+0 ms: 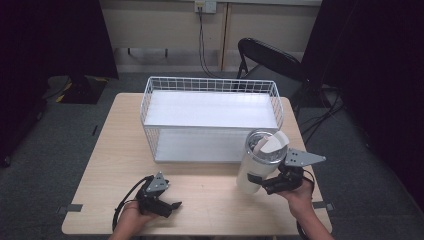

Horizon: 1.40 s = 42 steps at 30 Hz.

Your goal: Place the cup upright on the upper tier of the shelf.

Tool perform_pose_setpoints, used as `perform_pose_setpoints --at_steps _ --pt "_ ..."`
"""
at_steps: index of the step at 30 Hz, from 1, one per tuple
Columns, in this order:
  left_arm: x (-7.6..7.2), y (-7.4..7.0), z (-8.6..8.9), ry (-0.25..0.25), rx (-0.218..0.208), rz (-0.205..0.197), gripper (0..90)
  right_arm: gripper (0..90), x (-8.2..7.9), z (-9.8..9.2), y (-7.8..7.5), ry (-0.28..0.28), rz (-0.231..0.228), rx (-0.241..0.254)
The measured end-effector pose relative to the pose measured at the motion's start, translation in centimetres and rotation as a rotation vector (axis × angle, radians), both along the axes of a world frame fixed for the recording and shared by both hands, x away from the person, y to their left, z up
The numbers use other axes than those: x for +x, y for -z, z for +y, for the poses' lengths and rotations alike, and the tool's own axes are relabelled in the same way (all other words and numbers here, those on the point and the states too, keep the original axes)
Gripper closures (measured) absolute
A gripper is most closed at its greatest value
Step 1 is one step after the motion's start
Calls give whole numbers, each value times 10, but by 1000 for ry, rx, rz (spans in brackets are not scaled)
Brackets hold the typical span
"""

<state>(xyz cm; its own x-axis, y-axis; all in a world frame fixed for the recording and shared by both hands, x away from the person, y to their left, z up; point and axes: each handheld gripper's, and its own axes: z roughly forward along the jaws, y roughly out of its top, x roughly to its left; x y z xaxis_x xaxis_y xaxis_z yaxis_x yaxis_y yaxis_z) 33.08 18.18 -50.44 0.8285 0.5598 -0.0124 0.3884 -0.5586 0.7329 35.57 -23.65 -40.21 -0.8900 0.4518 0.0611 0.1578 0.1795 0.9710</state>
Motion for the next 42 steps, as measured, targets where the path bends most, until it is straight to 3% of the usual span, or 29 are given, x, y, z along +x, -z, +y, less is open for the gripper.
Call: perform_pose_setpoints --at_steps 26,42 --pt "0 0 0 -2 -2 0 97 93 20 7 -60 -19 12 -7" --pt "0 0 0 -1 0 0 98 93 28 18 -88 -28 34 -10"
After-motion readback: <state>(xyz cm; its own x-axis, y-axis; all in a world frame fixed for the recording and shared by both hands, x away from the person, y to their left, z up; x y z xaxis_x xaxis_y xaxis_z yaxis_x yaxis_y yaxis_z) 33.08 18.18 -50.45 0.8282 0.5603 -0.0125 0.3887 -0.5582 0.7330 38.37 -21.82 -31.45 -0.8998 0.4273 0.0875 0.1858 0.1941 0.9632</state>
